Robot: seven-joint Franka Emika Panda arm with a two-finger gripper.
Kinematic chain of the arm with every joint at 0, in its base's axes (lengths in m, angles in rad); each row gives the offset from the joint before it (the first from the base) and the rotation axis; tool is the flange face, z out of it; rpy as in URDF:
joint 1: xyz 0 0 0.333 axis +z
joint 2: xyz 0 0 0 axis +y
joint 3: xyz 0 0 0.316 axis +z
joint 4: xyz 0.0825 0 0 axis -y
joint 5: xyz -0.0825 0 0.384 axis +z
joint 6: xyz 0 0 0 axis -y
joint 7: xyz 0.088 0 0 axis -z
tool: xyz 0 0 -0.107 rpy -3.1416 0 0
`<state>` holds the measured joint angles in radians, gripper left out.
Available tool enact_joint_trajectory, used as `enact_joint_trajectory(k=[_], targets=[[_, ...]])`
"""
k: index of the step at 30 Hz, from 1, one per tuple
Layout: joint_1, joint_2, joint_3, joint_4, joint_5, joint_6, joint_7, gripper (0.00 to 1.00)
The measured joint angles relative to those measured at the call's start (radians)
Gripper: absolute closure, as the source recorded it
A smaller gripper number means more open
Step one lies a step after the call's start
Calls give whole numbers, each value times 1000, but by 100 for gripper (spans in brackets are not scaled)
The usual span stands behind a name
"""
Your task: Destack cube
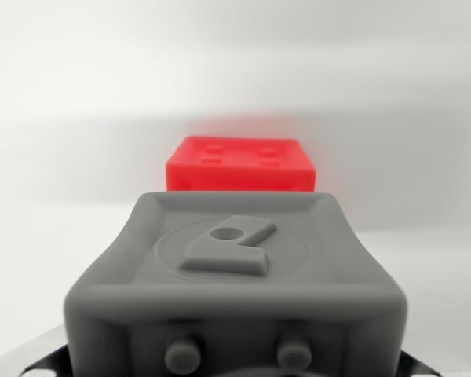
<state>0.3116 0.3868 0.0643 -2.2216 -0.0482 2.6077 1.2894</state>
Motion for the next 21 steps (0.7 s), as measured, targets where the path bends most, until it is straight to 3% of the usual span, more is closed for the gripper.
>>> enact_joint_trajectory(k=[21], targets=[[-1,-111,3,-2,15,-106,-9,100]])
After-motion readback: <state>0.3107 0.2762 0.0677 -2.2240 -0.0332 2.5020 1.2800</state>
